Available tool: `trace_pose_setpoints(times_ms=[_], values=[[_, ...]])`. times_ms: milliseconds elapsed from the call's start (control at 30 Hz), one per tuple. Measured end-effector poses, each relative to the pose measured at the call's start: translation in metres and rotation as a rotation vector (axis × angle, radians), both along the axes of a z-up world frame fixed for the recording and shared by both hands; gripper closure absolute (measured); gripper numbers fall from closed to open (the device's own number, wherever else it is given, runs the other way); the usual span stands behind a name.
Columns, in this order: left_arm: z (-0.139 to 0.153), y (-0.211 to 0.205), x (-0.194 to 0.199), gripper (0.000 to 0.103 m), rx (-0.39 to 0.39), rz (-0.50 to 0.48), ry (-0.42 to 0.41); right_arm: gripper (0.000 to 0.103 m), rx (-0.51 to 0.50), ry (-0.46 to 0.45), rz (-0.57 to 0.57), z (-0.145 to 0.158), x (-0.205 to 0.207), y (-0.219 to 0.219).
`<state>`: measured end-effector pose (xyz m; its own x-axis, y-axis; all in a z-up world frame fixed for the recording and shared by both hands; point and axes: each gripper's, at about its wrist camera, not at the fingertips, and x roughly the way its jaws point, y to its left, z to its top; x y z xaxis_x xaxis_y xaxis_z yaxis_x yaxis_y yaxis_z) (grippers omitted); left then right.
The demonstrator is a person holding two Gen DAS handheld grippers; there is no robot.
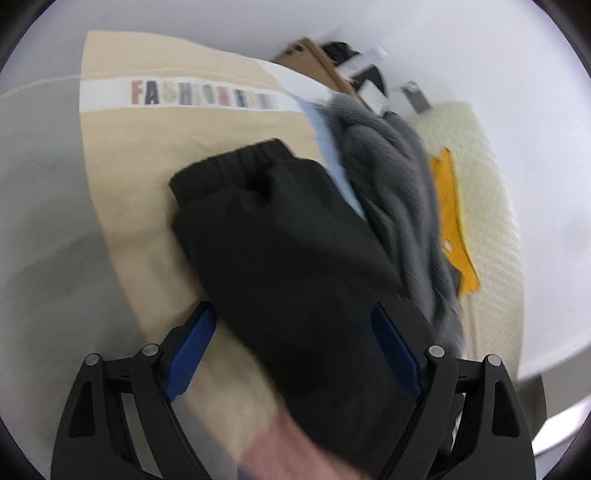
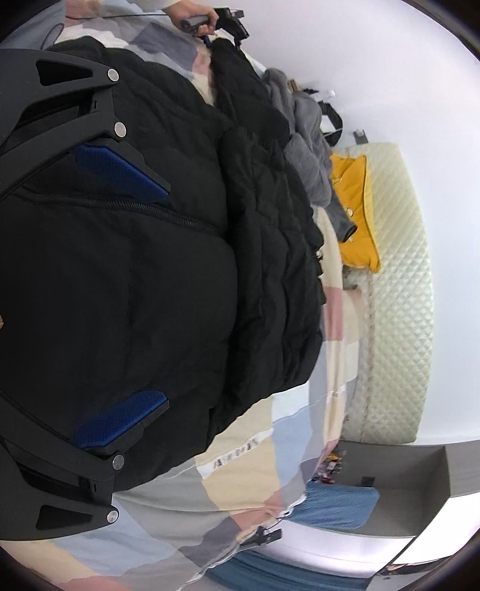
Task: Fold large clothes
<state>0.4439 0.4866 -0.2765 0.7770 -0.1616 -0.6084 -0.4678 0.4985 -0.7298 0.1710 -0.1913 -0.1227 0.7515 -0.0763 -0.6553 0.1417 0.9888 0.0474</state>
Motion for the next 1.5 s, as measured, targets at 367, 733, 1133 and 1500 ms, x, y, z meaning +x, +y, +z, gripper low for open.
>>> trace_pose_setpoints(times_ms=[367, 733, 1133, 1500], values=[[0.006, 0.001, 0.027, 0.08, 0.033, 0.036, -0.008, 0.0, -0.014, 0.025, -0.054, -0.008, 0.017, -0.002], [0.093, -0.015, 0.003, 0.093, 0.174, -0.002, -0.034, 0.0, -0.004, -0.035, 0.004, 0.013, 0.001, 0.001], [0.229, -0.077, -0.027, 0.094, 0.314, -0.056, -0.146, 0.0, 0.038, -0.099, 0.073, 0.032, -0.018, -0.002], [0.348, -0.193, -0.05, 0.095, 0.47, -0.183, -0.28, 0.0, 0.085, -0.168, 0.061, 0.051, -0.026, -0.048]])
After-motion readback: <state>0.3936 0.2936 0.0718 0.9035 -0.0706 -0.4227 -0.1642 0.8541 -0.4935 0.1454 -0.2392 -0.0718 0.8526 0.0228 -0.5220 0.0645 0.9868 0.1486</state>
